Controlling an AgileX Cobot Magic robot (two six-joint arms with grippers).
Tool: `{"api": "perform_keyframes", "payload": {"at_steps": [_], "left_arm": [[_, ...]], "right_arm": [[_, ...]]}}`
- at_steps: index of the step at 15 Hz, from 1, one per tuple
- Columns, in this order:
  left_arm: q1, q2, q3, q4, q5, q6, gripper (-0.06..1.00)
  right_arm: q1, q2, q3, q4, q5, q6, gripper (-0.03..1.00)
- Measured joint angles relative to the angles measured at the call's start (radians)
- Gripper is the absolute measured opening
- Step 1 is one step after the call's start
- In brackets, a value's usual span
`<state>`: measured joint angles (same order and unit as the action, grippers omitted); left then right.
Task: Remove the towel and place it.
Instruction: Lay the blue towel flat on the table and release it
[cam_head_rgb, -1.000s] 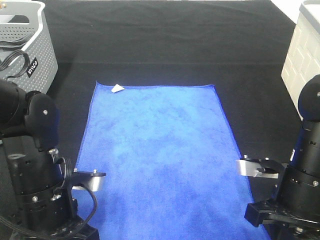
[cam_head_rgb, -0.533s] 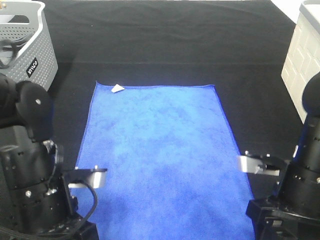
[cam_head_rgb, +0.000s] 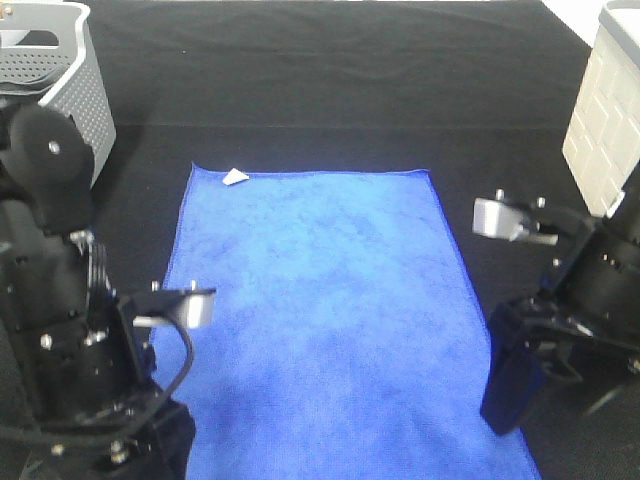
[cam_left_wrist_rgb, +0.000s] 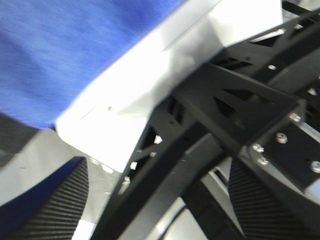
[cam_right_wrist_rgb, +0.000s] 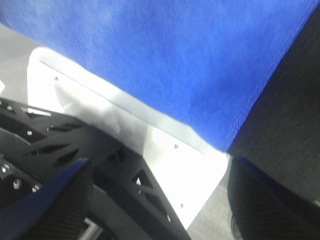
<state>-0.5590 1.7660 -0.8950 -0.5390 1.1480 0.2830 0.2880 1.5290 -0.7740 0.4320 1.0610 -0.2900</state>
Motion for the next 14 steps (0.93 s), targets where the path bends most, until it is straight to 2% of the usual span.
{"api": "perform_keyframes", "payload": {"at_steps": [4, 6, 11, 14], "left_arm": [[0.0, -0.012, -0.123, 0.124, 0.042, -0.062, 0.71], [0.0, -0.012, -0.189, 0.157, 0.055, -0.07, 0.71], [0.0, -0.012, -0.275, 0.189, 0.059, -0.073, 0.71], [0.0, -0.012, -0.276, 0.192, 0.062, -0.073, 0.71]], "right_arm": [[0.0, -0.023, -0.041, -0.026, -0.009, 0.054, 0.71], [0.0, -0.023, -0.046, -0.026, -0.009, 0.062, 0.71], [-0.001, -0.023, -0.046, -0.027, -0.009, 0.07, 0.71], [-0.001, -0.023, -0.046, -0.026, -0.009, 0.07, 0.71]]}}
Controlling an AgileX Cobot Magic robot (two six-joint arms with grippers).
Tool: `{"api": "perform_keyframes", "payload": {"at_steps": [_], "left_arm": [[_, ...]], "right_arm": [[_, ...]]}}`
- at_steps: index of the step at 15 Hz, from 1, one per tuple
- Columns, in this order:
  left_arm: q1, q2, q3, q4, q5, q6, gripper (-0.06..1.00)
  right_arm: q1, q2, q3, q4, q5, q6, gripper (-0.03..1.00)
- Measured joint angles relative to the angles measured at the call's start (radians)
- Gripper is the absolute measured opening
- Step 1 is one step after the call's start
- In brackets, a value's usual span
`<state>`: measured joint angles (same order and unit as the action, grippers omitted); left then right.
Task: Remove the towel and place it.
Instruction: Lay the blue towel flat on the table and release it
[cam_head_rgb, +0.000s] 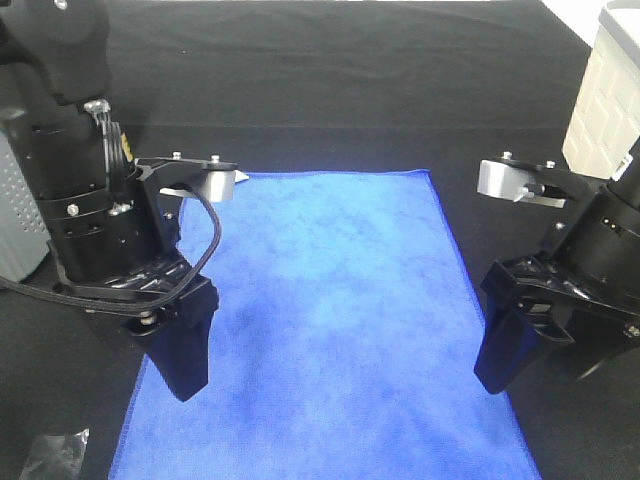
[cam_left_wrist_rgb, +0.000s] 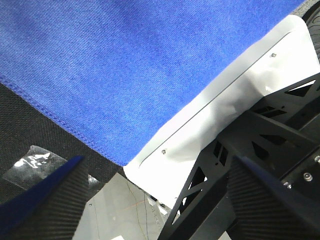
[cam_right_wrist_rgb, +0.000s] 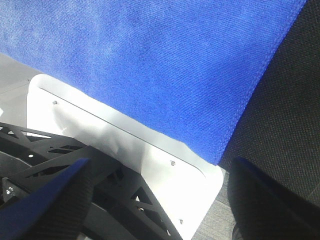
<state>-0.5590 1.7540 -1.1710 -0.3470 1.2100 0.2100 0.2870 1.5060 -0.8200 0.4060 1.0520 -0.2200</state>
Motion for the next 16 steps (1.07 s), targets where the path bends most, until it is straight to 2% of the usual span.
{"api": "perform_keyframes", "payload": {"at_steps": [12, 14, 16], "left_arm": [[0.0, 0.0, 0.0, 0.003, 0.001, 0.0, 0.71], [0.0, 0.0, -0.002, 0.025, 0.002, 0.0, 0.71], [0.016, 0.0, -0.031, 0.089, 0.005, -0.015, 0.71]], "right_arm": [[0.0, 0.0, 0.0, 0.001, 0.0, 0.0, 0.72], [0.0, 0.0, -0.025, 0.001, 0.012, 0.0, 0.79], [0.0, 0.0, -0.111, -0.014, 0.013, 0.0, 0.83]]}}
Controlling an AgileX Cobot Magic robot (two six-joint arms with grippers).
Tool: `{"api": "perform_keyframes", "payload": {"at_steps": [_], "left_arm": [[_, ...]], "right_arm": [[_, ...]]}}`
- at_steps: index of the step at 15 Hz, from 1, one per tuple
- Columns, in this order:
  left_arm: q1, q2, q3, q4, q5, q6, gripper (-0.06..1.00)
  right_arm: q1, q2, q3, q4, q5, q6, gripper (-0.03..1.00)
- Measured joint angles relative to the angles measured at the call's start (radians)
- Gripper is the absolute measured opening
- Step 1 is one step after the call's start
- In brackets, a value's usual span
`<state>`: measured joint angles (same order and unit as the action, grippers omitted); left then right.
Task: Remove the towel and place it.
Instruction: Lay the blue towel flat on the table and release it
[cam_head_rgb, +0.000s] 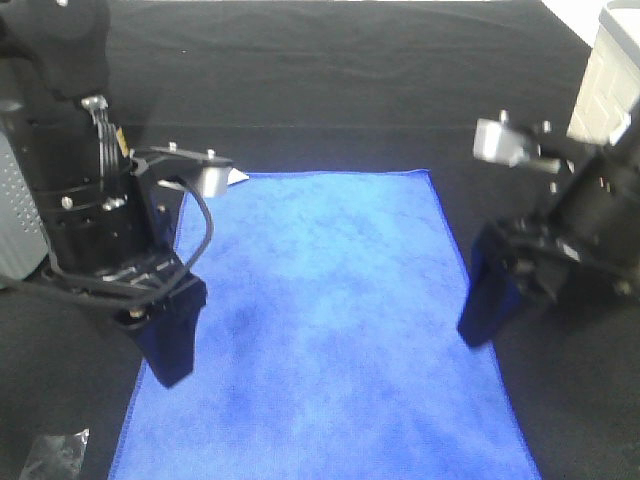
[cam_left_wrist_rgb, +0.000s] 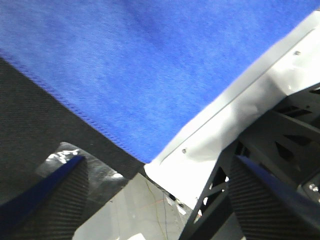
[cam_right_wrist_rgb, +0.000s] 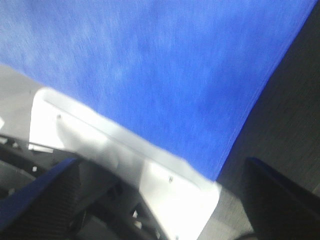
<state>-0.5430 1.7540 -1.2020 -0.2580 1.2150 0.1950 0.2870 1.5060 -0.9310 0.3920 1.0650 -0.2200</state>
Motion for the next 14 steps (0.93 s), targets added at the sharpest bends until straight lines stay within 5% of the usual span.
{"api": "perform_keyframes", "payload": {"at_steps": [7, 14], "left_arm": [[0.291, 0.0, -0.214, 0.014, -0.011, -0.016, 0.71], [0.325, 0.0, -0.246, 0.031, -0.091, -0.013, 0.71]], "right_arm": [[-0.216, 0.005, -0.278, -0.017, 0.04, -0.022, 0.83], [-0.223, 0.168, -0.474, 0.015, 0.098, -0.024, 0.83]]}}
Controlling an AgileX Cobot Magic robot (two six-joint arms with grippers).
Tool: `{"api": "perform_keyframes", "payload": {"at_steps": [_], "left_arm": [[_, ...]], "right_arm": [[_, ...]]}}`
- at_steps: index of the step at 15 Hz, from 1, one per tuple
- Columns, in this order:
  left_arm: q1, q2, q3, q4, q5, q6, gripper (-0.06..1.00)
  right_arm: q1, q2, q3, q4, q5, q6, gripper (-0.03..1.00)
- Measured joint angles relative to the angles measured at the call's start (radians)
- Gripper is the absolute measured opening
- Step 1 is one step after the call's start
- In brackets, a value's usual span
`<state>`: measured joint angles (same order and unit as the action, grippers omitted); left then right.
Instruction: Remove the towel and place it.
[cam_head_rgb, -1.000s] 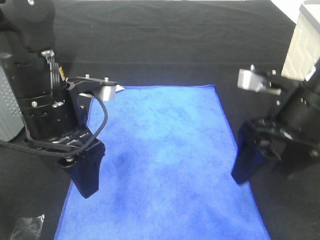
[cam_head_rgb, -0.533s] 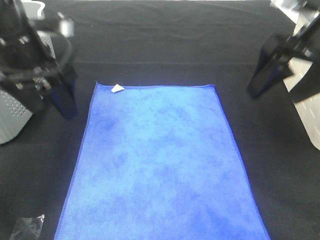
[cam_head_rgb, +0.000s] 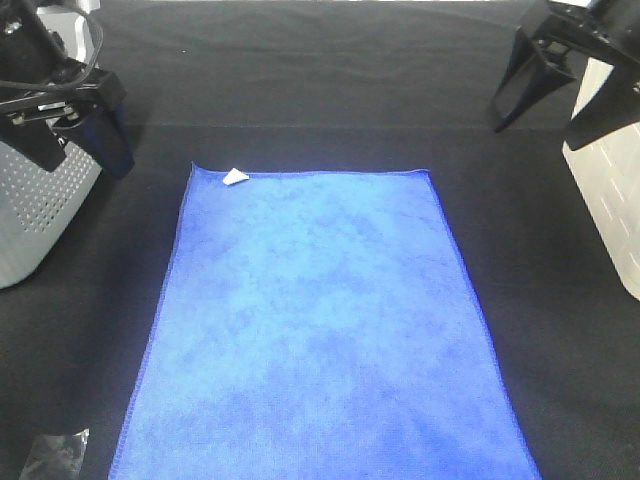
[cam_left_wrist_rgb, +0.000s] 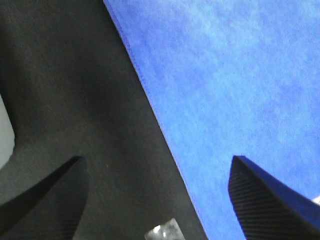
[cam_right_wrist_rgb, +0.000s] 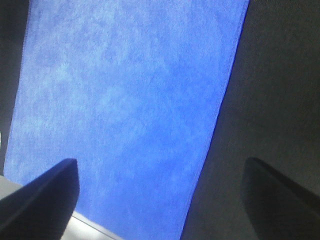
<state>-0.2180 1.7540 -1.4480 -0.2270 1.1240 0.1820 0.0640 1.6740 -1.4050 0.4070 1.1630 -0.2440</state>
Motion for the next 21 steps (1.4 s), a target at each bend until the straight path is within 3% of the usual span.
{"api": "perform_keyframes", "payload": {"at_steps": [5, 8, 12, 15, 16, 18, 21], "left_arm": [[0.0, 0.004, -0.004, 0.0, -0.09, 0.0, 0.71], [0.0, 0.071, -0.08, -0.003, -0.091, 0.0, 0.71], [0.0, 0.256, -0.279, -0.049, -0.076, 0.0, 0.71], [0.009, 0.434, -0.469, -0.07, -0.015, -0.002, 0.71], [0.033, 0.52, -0.558, -0.11, 0.016, -0.003, 0.71], [0.078, 0.627, -0.666, -0.175, 0.056, -0.003, 0.71], [0.108, 0.742, -0.764, -0.205, 0.077, -0.006, 0.71]], "right_arm": [[0.0, 0.18, -0.197, 0.01, 0.027, 0.0, 0.83], [0.0, 0.259, -0.288, 0.027, 0.048, -0.001, 0.83], [0.0, 0.326, -0.359, 0.028, 0.049, -0.002, 0.83], [0.0, 0.354, -0.374, 0.018, -0.002, -0.021, 0.83], [0.0, 0.385, -0.396, 0.014, -0.013, -0.021, 0.83], [0.0, 0.513, -0.494, -0.003, -0.035, -0.024, 0.83], [0.0, 0.675, -0.67, -0.023, -0.036, -0.026, 0.83]]}}
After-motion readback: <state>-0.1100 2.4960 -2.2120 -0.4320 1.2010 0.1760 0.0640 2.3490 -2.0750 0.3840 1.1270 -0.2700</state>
